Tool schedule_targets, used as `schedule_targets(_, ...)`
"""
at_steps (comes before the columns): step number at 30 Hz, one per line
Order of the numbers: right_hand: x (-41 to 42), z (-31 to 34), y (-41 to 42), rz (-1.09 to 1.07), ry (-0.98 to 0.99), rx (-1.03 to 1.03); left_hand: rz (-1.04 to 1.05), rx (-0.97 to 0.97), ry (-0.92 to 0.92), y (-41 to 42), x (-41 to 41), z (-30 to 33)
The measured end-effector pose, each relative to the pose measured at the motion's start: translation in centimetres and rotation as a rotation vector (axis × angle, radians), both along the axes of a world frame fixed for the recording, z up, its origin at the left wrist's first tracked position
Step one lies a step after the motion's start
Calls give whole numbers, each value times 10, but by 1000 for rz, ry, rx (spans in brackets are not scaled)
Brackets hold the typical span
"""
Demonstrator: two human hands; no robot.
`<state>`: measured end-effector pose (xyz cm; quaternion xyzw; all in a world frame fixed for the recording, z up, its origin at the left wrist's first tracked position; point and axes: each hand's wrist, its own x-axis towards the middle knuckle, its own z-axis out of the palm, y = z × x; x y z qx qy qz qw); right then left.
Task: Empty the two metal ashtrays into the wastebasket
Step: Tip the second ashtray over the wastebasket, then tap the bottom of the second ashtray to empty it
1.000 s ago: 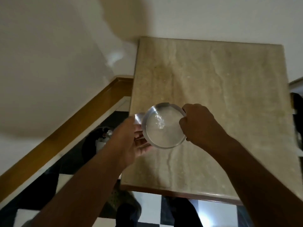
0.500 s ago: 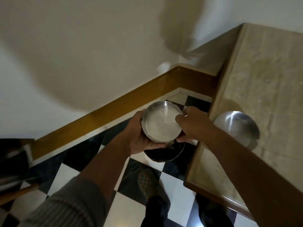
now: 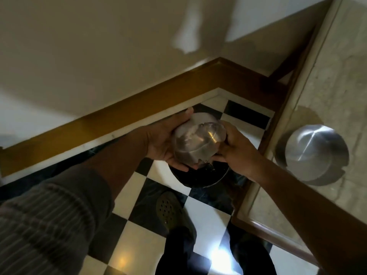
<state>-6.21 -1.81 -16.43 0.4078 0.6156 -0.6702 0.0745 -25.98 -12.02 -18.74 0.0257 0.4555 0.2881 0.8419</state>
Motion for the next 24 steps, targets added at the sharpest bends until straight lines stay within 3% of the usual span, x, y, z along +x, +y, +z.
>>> schedule_targets(4, 10, 4, 14, 263, -122, 312, -224, 218, 411, 19, 14, 11)
schedule_targets(7, 23, 15, 11, 533, -142, 549, -530, 493, 1049, 13, 31, 6)
schedule_targets(9, 32, 24, 4, 560, -46, 726, -643, 704, 1305, -1, 39, -6)
schedule_targets(12, 43, 35, -6, 447, 122, 1115, -621, 865, 1310, -16, 46, -21)
schedule_targets(14, 46, 37, -11, 455, 127, 1237, -551, 916, 1348, -14, 53, -23)
schedule_targets(17, 52, 17, -18, 886, -53, 1097, -469, 922, 1375, -10, 59, -20)
schedule_targets(19, 54, 4, -16, 1020, -114, 1009, -516, 949, 1384, -12, 59, -20)
schedule_targets(21, 52, 7, -11, 956, -82, 1066, -527, 976, 1410, -15, 55, -23)
schedule_targets(24, 48, 37, -8, 638, 124, 1247, -506, 973, 1442, -15, 48, -19)
